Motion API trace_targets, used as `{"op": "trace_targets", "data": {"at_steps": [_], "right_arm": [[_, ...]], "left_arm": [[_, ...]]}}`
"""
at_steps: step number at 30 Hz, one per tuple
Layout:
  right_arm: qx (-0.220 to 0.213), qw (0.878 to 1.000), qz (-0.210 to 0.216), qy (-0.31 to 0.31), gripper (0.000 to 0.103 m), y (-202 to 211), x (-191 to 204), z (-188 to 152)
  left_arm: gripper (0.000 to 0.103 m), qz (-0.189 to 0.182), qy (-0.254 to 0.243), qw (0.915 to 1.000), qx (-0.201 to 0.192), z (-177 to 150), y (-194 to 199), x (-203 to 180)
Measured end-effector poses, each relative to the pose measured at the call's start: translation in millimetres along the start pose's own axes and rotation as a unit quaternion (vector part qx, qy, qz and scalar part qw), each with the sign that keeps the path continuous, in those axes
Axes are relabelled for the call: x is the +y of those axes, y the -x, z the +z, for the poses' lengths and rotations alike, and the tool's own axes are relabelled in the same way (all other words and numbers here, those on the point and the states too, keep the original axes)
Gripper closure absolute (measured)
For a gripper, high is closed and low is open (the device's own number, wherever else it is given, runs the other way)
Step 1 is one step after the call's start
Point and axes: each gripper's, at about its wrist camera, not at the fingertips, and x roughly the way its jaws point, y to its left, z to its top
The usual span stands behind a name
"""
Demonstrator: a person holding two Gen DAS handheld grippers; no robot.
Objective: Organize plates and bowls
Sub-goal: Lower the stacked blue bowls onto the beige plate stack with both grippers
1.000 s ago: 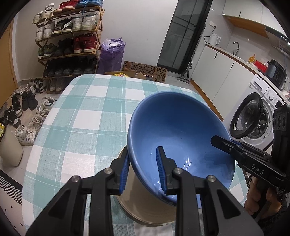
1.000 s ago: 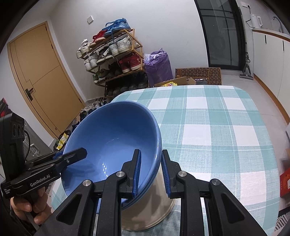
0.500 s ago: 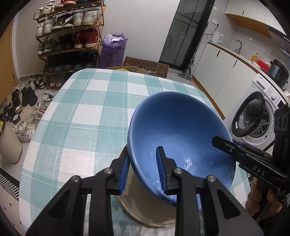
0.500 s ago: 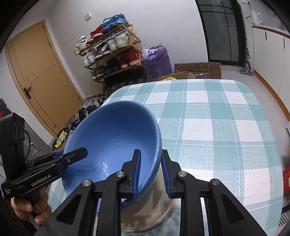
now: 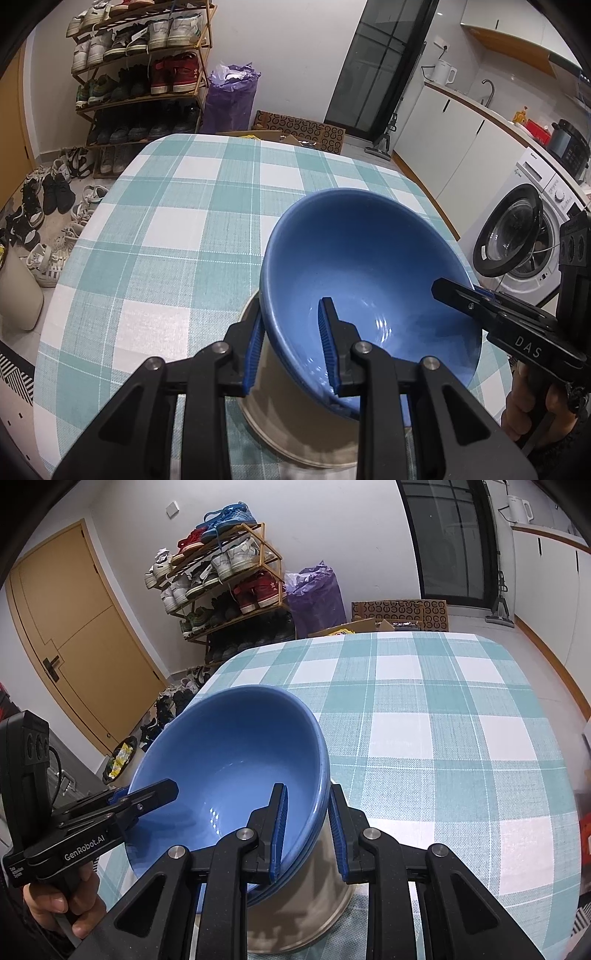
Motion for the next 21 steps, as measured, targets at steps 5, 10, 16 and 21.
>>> {"op": "trace_targets", "data": {"at_steps": [5, 10, 16, 21], "right_arm": [[0.002, 1.000, 0.004, -0.004, 0.079, -1.7, -3.1, -0.2], [0.002, 1.000, 0.007, -0.007, 0.078, -2.0, -5.2, -0.8], [0.002, 1.000, 0.008, -0.005, 0.077, -2.4, -4.5, -1.0], [-0.003, 1.000, 0.021, 0.003, 0.059, 3.5, -0.5, -1.9]], "left_arm": [[0.076, 0.000, 0.000, 1.0000, 0.000, 0.8, 0.3, -1.1], [0.076, 0.000, 0.000, 1.0000, 0.000, 1.3, 0.2, -1.4], [0.073, -0.001, -0.004, 1.0000, 0.000, 2.2, -0.7, -0.7], [0.061, 0.000, -0.003, 1.0000, -0.003, 0.1, 1.2, 1.7]]}}
